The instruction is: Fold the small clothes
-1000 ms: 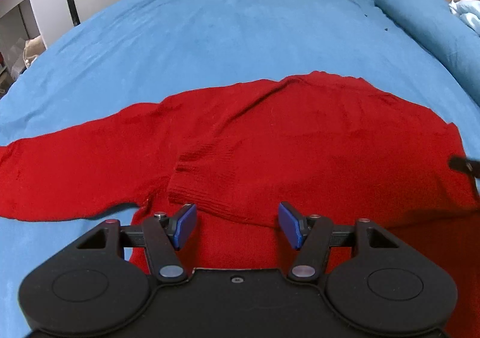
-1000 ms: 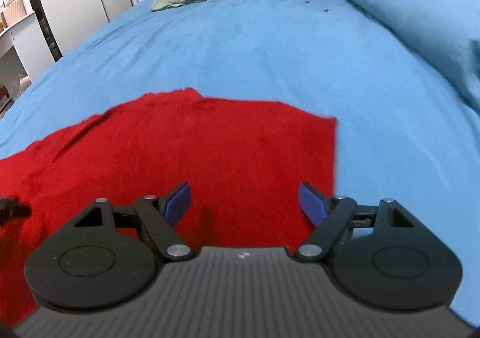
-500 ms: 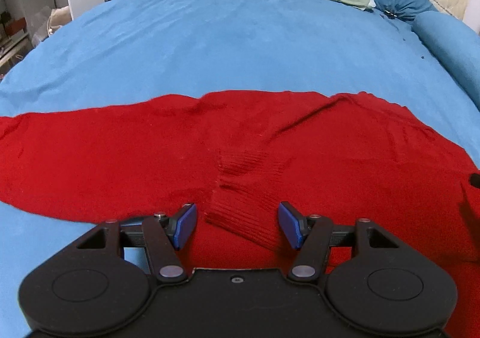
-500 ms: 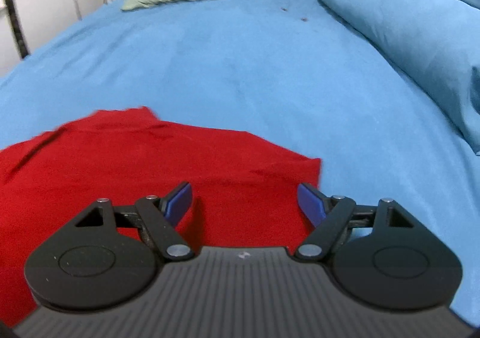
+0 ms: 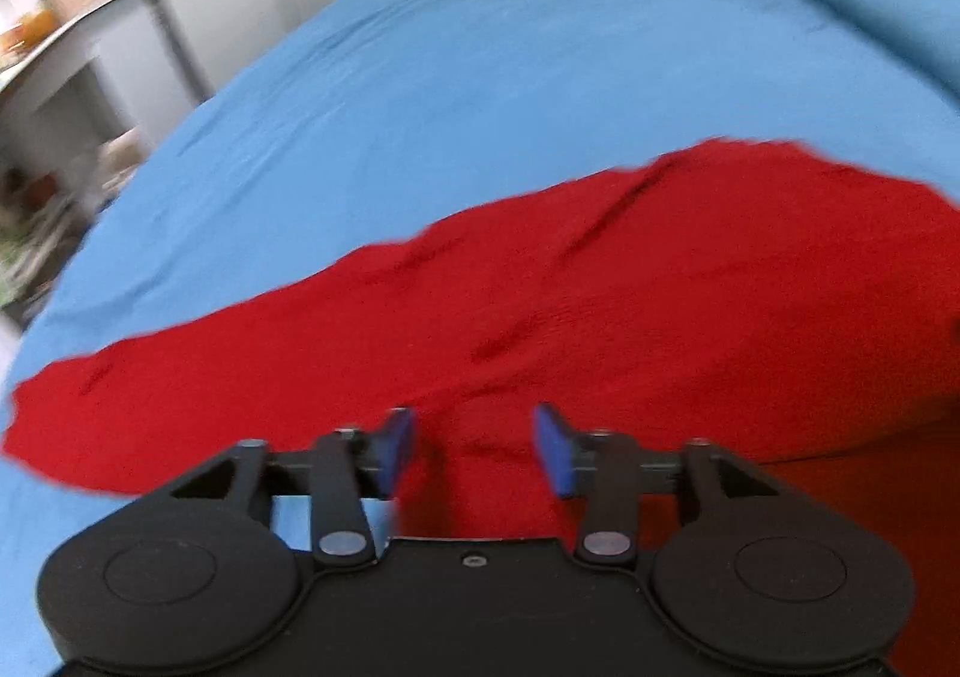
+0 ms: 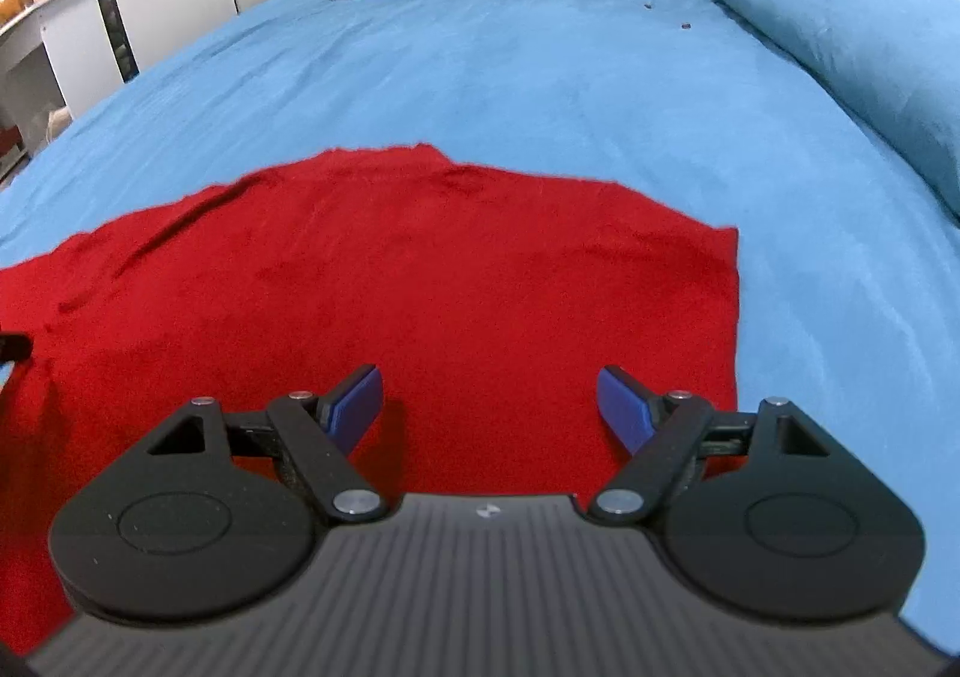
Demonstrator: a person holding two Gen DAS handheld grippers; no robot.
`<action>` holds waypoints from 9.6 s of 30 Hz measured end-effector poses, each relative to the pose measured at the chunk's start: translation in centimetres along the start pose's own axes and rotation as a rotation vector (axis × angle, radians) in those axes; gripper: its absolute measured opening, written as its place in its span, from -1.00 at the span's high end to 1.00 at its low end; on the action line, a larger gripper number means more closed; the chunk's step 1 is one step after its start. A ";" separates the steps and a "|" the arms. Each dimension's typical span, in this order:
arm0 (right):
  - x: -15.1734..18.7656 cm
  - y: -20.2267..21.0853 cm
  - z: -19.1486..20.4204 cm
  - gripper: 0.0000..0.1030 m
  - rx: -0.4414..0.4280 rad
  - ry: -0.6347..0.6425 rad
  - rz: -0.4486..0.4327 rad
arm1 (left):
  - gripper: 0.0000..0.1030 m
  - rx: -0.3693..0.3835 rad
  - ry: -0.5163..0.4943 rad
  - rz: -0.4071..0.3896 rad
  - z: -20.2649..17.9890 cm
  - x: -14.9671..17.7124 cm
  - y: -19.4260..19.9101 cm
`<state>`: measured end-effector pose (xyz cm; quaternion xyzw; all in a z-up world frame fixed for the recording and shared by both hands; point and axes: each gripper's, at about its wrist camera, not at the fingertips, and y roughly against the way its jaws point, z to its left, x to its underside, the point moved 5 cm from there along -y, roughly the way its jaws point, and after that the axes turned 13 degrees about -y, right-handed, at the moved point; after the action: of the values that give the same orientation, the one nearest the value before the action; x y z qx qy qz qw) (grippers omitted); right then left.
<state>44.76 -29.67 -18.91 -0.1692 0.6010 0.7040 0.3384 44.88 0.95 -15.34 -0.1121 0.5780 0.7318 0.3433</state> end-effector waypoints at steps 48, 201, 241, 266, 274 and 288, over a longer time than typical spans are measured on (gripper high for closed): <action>4.5 3.6 22.7 -1.00 -0.046 -0.045 0.144 | 0.90 -0.168 0.855 0.027 33.3 17.3 -3.8; 1.9 31.3 -6.2 -1.00 -0.202 -0.098 -0.353 | -0.98 0.051 0.155 -0.402 3.1 7.7 24.3; 28.8 25.9 -10.2 0.00 0.078 -0.108 -0.022 | 0.37 0.156 0.228 -0.079 -1.8 29.3 17.2; 26.4 29.4 -9.8 0.61 -0.002 -0.192 -0.081 | 0.89 0.172 0.251 -0.114 -0.7 28.0 20.6; 20.2 33.5 -8.6 0.62 -0.099 -0.218 -0.198 | 0.90 0.156 0.271 -0.255 1.1 23.3 25.1; -1.9 24.8 -7.7 0.62 -0.180 -0.352 -0.317 | 0.90 0.151 0.348 -0.407 7.7 0.9 15.7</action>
<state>27.95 -38.79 -1.25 -0.1657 0.4337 0.7114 0.5276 36.11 6.91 -1.45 -0.3239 0.6468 0.5723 0.3862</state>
